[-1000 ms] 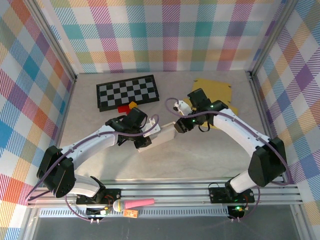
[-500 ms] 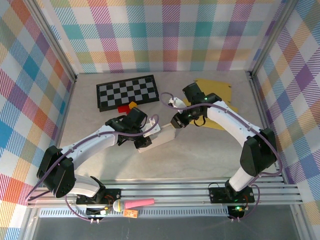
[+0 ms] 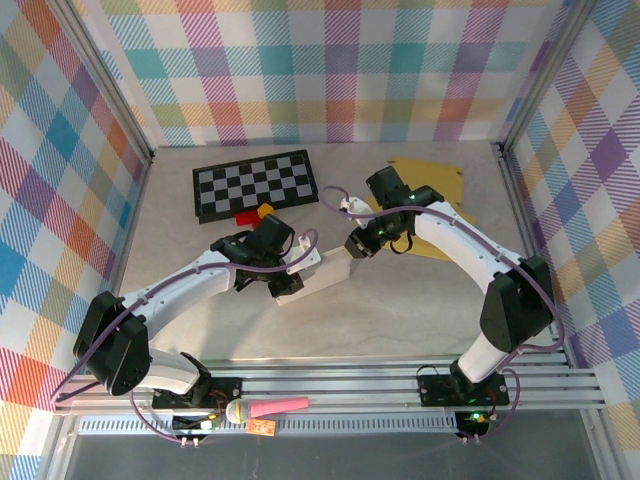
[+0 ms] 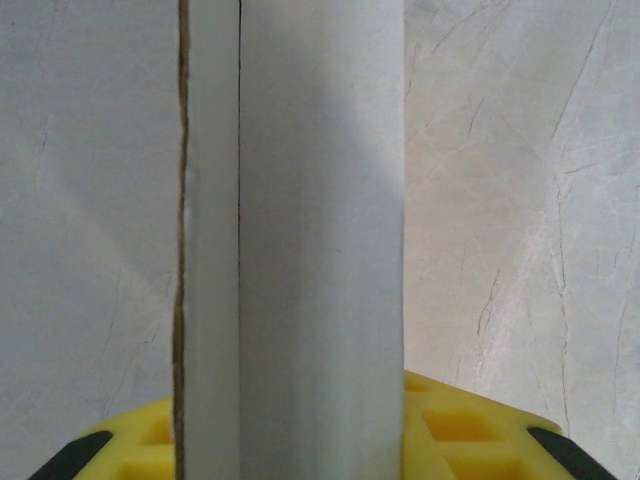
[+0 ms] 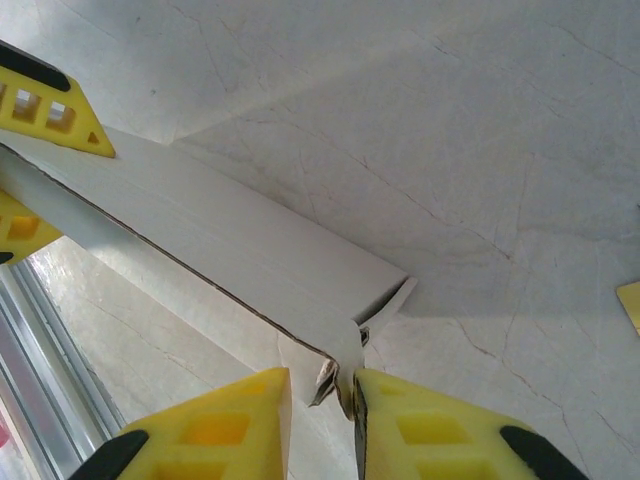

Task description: Fold the paper box

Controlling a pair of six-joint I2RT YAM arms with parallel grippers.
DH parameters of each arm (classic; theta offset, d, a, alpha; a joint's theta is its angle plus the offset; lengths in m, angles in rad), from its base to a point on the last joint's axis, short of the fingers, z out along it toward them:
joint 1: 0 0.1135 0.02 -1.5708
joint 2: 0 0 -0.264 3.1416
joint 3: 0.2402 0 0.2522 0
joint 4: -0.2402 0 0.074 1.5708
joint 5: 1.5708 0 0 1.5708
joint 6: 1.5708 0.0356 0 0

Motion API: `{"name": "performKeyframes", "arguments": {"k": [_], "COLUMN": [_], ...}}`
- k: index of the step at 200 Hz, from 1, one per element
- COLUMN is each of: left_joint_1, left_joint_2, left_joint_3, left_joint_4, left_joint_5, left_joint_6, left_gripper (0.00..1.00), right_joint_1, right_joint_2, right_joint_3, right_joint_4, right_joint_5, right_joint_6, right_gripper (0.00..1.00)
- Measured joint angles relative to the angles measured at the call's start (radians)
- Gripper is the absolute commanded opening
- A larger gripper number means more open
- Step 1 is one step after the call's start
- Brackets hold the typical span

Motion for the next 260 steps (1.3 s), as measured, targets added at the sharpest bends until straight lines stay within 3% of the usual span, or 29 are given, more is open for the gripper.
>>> {"name": "performKeyframes", "arguments": {"k": [156,260], "left_joint_1": [0.001,0.001], "left_joint_2": [0.001,0.005], "left_joint_3": [0.0,0.003], "left_joint_4": [-0.003,-0.006], "left_joint_5": [0.007,0.007], "left_joint_6": [0.0,-0.001], "left_gripper": [0.3,0.3], "right_joint_1": [0.022,0.061], "right_joint_2": [0.016,0.001], "right_joint_3": [0.032,0.024], "right_joint_4": [-0.006,-0.002], "right_joint_5": [0.06,0.145], "right_joint_6": [0.022,0.072], "right_gripper": [0.16,0.02]}}
